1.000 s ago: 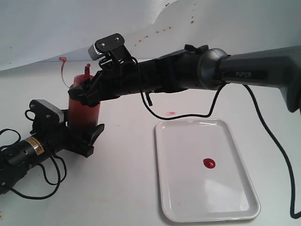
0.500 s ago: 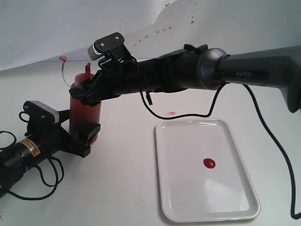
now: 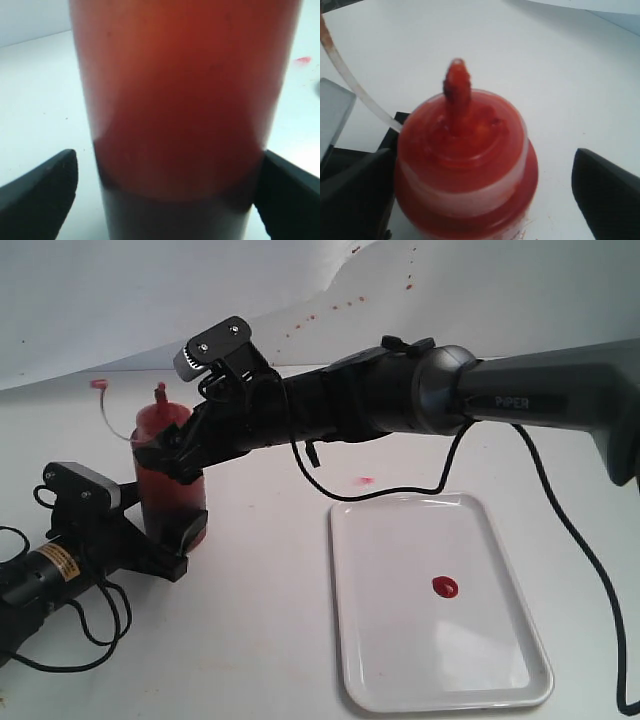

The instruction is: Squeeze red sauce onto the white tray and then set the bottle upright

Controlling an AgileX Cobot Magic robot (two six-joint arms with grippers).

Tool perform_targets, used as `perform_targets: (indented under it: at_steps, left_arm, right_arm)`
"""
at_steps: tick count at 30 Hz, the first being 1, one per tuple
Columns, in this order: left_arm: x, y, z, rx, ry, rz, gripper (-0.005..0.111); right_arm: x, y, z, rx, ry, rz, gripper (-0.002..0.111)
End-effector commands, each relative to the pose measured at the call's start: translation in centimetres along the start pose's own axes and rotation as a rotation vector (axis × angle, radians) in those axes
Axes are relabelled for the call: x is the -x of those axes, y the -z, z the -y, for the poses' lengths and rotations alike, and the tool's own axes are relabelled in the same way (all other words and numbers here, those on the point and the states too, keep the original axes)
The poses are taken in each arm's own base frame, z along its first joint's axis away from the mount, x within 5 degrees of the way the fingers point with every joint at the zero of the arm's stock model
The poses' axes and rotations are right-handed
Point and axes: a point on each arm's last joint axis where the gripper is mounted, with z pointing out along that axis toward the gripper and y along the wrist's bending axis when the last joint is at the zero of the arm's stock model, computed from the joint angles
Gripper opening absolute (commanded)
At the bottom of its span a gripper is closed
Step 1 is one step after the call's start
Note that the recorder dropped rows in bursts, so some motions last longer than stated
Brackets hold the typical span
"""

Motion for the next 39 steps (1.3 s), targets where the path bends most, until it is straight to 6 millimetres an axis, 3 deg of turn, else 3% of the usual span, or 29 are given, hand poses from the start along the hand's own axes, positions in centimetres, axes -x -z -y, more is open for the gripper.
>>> perform_targets:
  at_steps: [1,8,15,22,27,36,39]
  left_arm:
    - [0.1,0.4,0.0,0.014,0.016,0.008,0.084]
    - [0.6,0.9,0.2,0.003,0.007,0.021,0.084]
    - [2.2,2.7,0.6,0.008,-0.005,0.057,0.084]
    - [1.9,4.5,1.3,-0.002,0.001,0.032,0.084]
    - [1.8,5.4,1.7,-0.003,0.005,0.021,0.084]
    - [3.4,7.9,2.3,0.004,0.008,0.08,0.084]
    - [4.2,9.2,2.5,0.024,0.069,0.119,0.078]
  right_arm:
    - [0.3,-0.1,-0.7,0.01,0.025,-0.001,0.092]
    - [0.4,0.0,-1.0,0.007,0.031,0.0,0.092]
    - [0.9,0.3,-1.0,-0.002,0.036,0.009,0.092]
    - [1.3,0.6,-1.1,-0.002,0.01,0.009,0.092]
    - [2.4,1.7,-1.6,-0.005,0.031,-0.007,0.092]
    - [4.6,4.4,-2.5,-0.024,0.009,-0.056,0.091]
    - [5.0,5.3,-2.7,-0.039,-0.005,-0.088,0.09]
